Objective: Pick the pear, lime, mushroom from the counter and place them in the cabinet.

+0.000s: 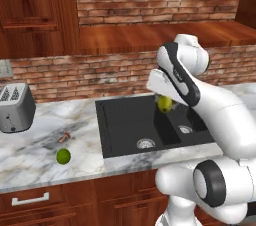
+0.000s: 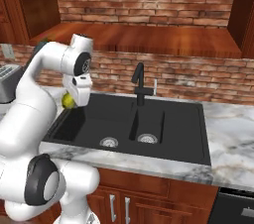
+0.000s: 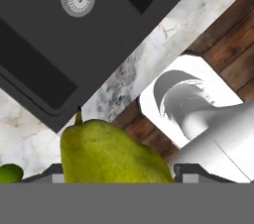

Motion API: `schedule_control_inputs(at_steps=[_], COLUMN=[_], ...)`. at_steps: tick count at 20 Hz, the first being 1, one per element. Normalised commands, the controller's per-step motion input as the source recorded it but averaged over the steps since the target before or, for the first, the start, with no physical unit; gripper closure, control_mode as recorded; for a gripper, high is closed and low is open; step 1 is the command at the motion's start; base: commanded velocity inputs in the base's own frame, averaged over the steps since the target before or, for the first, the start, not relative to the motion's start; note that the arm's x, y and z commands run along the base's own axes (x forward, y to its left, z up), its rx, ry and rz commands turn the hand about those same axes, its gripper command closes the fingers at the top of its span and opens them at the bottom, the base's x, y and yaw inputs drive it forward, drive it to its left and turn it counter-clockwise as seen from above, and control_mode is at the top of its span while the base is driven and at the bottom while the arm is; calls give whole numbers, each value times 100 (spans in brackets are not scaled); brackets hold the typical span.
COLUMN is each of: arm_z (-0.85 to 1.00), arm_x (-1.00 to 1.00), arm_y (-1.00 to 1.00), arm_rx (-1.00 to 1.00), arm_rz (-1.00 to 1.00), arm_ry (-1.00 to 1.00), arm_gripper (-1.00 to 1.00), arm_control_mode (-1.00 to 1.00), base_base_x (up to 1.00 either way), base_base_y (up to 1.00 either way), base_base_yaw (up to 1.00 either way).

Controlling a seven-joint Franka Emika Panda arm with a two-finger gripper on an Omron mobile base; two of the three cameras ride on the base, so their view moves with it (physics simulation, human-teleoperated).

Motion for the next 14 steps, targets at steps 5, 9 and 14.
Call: schedule_control_inputs(at_steps=[5,9,14], arm_z=[100,100,80], arm_x=[0,0,9], arm_y=[-12,-25,-44], arm_rx=[-4,0,0], arm_rz=[0,-3,-5], arm_ry=[0,-3,-15], arm_gripper=[100,100,100], arm_control_mode=[-100,-100,-100], base_base_x=[0,0,0], base_base_y=[0,0,0], base_base_yaw=[0,0,0])
